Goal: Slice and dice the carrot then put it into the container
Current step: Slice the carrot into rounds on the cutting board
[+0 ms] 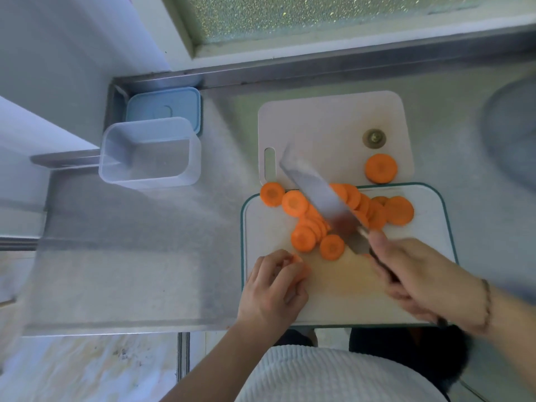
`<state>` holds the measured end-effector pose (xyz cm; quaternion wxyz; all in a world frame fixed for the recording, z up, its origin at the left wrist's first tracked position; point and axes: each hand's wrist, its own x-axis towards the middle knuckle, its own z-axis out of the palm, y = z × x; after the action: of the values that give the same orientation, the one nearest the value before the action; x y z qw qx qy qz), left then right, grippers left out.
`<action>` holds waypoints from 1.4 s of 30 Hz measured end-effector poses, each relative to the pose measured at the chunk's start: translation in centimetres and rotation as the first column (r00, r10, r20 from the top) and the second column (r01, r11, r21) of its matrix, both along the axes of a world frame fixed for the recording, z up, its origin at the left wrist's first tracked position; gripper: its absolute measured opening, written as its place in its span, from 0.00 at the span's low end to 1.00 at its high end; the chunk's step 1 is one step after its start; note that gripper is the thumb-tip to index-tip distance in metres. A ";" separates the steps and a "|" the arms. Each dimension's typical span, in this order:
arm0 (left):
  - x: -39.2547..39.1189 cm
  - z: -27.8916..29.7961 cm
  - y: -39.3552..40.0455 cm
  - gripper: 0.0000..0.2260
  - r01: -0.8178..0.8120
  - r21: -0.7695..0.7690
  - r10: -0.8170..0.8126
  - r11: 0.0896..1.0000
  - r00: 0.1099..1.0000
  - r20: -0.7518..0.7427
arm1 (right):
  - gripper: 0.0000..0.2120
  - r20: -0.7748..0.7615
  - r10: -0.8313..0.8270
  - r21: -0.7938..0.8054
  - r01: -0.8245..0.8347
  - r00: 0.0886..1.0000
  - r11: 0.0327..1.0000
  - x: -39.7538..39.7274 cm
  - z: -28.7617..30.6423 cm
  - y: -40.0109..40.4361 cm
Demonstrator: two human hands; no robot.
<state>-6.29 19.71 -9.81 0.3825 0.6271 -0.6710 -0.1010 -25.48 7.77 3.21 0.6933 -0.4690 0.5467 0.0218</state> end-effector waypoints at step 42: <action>-0.1 -0.8 0.3 0.15 -0.010 0.011 0.010 1.000 1.000 -0.009 | 0.27 -0.149 0.301 -0.319 -0.334 0.942 0.887 0.1 -6.1 5.4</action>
<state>-6.42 19.99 -10.62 0.3827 0.6321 -0.6654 -0.1056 -25.40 13.12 -2.94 0.5622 -0.6629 0.4904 0.0628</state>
